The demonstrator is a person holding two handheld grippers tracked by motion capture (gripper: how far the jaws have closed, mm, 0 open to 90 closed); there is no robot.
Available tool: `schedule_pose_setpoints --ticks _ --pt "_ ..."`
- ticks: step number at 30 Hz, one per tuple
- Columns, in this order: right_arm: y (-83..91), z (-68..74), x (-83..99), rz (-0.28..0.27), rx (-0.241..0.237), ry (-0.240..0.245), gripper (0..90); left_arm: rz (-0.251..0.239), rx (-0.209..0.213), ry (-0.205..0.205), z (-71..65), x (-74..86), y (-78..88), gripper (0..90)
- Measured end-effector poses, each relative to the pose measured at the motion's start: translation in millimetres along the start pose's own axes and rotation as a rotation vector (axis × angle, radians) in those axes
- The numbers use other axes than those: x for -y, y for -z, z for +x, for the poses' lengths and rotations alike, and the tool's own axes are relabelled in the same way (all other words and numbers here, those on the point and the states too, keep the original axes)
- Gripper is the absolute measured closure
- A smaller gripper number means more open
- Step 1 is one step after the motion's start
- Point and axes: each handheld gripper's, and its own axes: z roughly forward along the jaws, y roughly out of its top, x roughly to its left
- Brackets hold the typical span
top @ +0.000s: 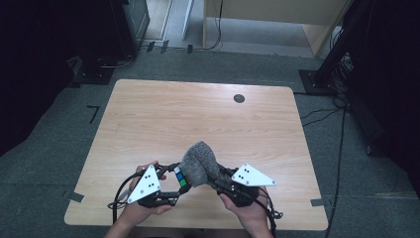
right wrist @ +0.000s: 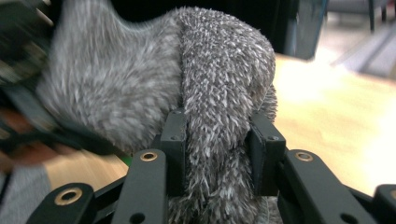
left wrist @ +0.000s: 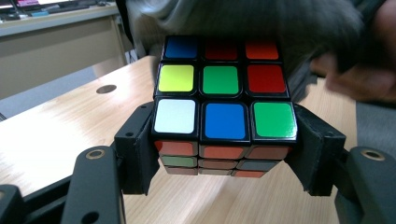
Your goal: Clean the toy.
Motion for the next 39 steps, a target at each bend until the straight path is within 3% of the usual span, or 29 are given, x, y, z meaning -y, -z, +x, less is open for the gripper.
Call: schedule_pose_setpoints --ticks 2,3,5,7,9,13,15,22,26,28,29,30,31,34,36,39 --pt "-0.9 -8.6 5.3 0.022 0.053 -0.010 65.2 -0.040 0.012 0.040 4.2 -1.9 4.1 34.6" --pt "0.4 -11.7 6.2 0.013 0.054 -0.033 65.3 -0.057 0.017 0.060 6.5 -2.7 6.1 34.6" --pt "2.3 -12.6 5.6 -0.016 0.017 -0.067 65.3 -0.074 0.027 0.085 8.8 -2.5 7.7 34.6" --pt "-0.1 -6.6 5.3 -0.021 -0.029 -0.051 65.4 -0.096 0.038 0.121 10.6 -1.8 8.1 34.6" --pt "-3.9 0.2 7.4 -0.026 -0.044 -0.057 66.2 -0.107 0.040 0.142 11.8 -0.8 8.6 34.5" --pt "-9.6 -1.8 14.2 -0.028 -0.099 -0.156 66.2 -0.123 0.035 0.177 13.3 0.7 8.7 34.4" --pt "-14.2 -1.2 18.7 -0.006 -0.114 -0.182 66.1 -0.128 0.026 0.176 12.5 0.1 8.2 34.5" --pt "-29.0 17.5 27.6 0.054 -0.189 -0.150 66.0 -0.146 0.049 0.196 11.9 -1.3 8.3 34.5" --pt "-35.0 20.0 32.3 0.090 -0.222 -0.140 65.8 -0.145 0.049 0.204 12.5 -1.6 8.2 34.5" --pt "-36.0 17.9 32.7 0.105 -0.220 -0.131 65.7 -0.145 0.051 0.205 13.1 -1.8 8.7 34.5" --pt "-34.4 15.8 31.7 0.098 -0.203 -0.124 65.7 -0.147 0.052 0.205 13.6 -2.0 9.2 34.5" --pt "-28.1 9.2 28.4 0.059 -0.165 -0.125 65.7 -0.148 0.058 0.206 14.1 -2.0 9.8 34.5" --pt "-28.1 9.2 28.4 0.059 -0.165 -0.125 65.7 -0.148 0.058 0.206 14.1 -2.0 9.8 34.5" --pt "-12.5 -4.7 22.1 -0.063 -0.103 -0.216 65.8 -0.139 0.070 0.208 13.4 -1.3 7.6 34.5" --pt "-13.3 -0.1 21.5 -0.051 -0.108 -0.179 65.9 -0.136 0.078 0.208 11.8 -1.1 5.1 34.5" --pt "-19.8 5.2 25.6 -0.015 -0.139 -0.186 65.9 -0.137 0.083 0.208 10.1 -1.7 3.7 34.5"
